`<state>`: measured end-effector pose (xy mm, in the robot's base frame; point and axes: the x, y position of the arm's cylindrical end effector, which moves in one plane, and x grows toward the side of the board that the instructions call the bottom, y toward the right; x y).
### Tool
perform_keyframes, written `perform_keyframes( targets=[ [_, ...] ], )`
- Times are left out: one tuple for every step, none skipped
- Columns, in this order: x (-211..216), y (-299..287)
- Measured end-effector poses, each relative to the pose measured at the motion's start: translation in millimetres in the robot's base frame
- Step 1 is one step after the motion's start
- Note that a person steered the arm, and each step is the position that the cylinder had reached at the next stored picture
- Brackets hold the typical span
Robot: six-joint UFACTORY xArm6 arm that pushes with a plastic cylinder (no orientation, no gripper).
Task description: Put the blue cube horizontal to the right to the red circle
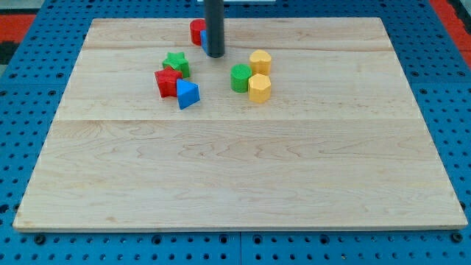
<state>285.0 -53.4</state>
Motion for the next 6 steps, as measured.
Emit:
perform_keyframes(
  targets=[
    [-3, -41],
    [-12, -79],
    [-25, -50],
    [-25, 7],
    [-28, 40],
    [-31, 45]
  ],
)
